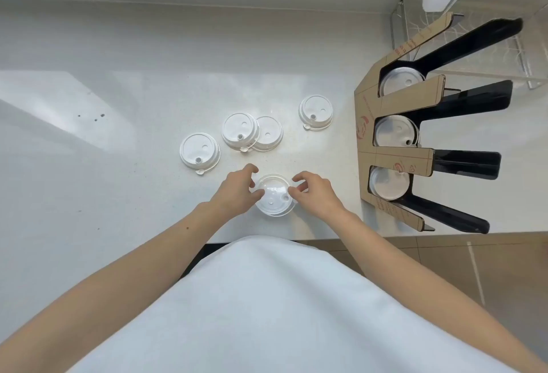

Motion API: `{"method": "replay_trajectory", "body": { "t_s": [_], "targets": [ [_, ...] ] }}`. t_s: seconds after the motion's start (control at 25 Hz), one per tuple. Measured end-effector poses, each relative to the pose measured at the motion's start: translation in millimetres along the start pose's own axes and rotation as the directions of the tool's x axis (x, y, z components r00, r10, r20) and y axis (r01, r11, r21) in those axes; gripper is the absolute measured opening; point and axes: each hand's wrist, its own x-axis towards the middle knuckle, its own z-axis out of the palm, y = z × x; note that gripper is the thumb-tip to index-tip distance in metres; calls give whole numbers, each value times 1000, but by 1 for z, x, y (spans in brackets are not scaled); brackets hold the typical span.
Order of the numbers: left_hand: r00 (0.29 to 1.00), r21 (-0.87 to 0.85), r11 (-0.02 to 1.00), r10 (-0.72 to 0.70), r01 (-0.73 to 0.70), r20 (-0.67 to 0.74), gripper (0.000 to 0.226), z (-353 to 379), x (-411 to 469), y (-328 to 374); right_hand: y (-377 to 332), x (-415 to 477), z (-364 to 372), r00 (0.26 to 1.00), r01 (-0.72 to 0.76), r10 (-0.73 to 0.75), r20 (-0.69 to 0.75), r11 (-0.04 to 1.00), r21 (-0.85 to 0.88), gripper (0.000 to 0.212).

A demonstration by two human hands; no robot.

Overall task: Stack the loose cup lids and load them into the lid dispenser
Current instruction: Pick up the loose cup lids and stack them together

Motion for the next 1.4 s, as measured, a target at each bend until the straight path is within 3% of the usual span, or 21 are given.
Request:
{"method": "replay_trajectory", "body": {
  "t_s": [0.2,0.32,0.48,0.8,1.0,1.2,1.4],
  "targets": [
    [1000,-69,998,-9,9,5,45,9,4,-2,0,1,9,998,-67,65,26,994,87,32],
    [997,10,1000,29,-28,-66,41,11,3,-2,-3,1,8,998,-64,63,14,993,102,31],
    [998,67,998,-12,15,-56,50,11,1,-9,-5,3,14,998,-63,63,7,994,85,29],
    [997,34,999,-39,41,-70,44,5,-3,-22,-16,1,21,996,-26,41,-80,984,178,20],
    [982,-244,967,-115,76,-149,28,-6,-7,-26,-31,-1,23,990,56,-26,-136,974,218,15],
    [951,-553,827,-245,104,-187,29,-25,-13,-33,-57,-2,27,989,110,-57,-138,905,410,15],
    [938,-705,709,-265,32,-223,28,-43,-18,-54,-86,-1,46,997,-37,-10,78,814,580,27]
  ]
}}
